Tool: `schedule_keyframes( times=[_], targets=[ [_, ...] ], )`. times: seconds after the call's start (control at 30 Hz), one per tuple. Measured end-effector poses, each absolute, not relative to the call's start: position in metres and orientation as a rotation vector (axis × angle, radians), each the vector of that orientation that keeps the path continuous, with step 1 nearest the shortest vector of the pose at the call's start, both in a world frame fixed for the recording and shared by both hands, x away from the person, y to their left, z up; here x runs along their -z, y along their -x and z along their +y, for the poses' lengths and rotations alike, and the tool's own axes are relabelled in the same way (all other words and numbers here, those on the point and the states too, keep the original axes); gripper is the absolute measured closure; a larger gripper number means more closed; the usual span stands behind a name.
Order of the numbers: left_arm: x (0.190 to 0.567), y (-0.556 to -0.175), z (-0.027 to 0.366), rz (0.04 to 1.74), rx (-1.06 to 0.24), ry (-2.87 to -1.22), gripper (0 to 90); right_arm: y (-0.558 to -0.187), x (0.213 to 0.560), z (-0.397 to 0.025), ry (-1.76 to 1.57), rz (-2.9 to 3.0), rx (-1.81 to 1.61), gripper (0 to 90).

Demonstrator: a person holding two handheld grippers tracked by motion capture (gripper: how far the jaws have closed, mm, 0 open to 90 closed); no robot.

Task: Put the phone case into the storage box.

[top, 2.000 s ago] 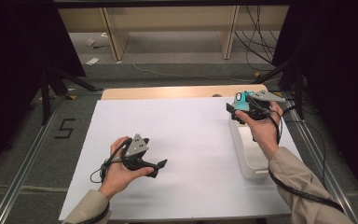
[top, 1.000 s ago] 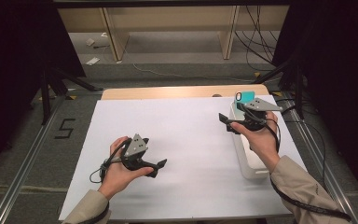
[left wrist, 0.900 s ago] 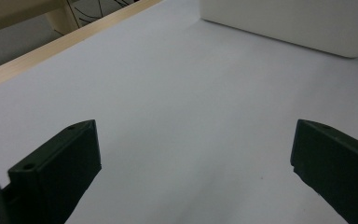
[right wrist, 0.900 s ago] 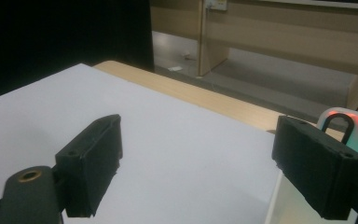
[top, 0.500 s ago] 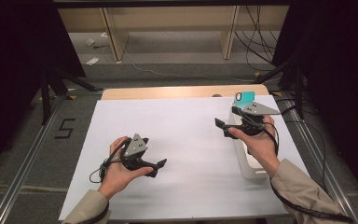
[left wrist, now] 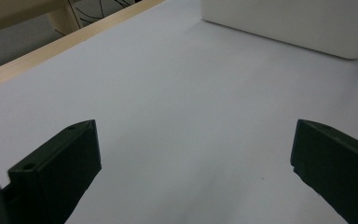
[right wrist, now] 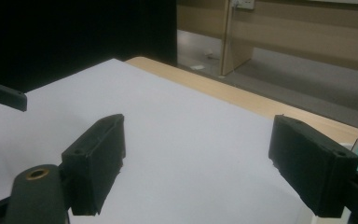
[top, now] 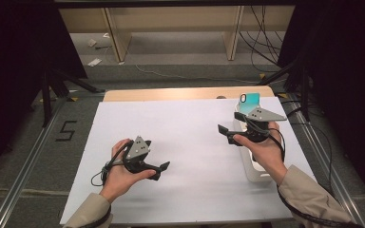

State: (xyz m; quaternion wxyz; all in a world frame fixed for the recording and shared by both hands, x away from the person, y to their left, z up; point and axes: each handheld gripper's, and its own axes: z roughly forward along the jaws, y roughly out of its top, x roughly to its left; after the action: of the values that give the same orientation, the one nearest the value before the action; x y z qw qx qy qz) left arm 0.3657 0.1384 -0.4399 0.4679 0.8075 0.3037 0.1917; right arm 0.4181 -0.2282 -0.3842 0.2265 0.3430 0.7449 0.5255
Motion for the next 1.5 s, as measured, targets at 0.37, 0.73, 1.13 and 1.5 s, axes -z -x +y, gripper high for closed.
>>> schedule_keyframes(
  times=[0.37, 0.73, 1.13, 1.5],
  targets=[
    [0.440, -0.366, 0.139, 0.746, -0.471, -1.980, 0.7, -0.410, 0.386, -0.230, -0.922, 2.076, -1.455, 19.4],
    [0.440, -0.366, 0.139, 0.749, -0.470, -1.977, 0.7, -0.402, 0.387, -0.232, -0.893, 2.088, -1.463, 19.2],
    [0.439, -0.366, 0.140, 0.753, -0.471, -1.973, 0.7, -0.394, 0.387, -0.232, -0.875, 2.095, -1.475, 18.9],
    [0.439, -0.366, 0.141, 0.755, -0.472, -1.975, 0.7, -0.389, 0.392, -0.234, -0.873, 2.111, -1.472, 18.7]
  ],
)
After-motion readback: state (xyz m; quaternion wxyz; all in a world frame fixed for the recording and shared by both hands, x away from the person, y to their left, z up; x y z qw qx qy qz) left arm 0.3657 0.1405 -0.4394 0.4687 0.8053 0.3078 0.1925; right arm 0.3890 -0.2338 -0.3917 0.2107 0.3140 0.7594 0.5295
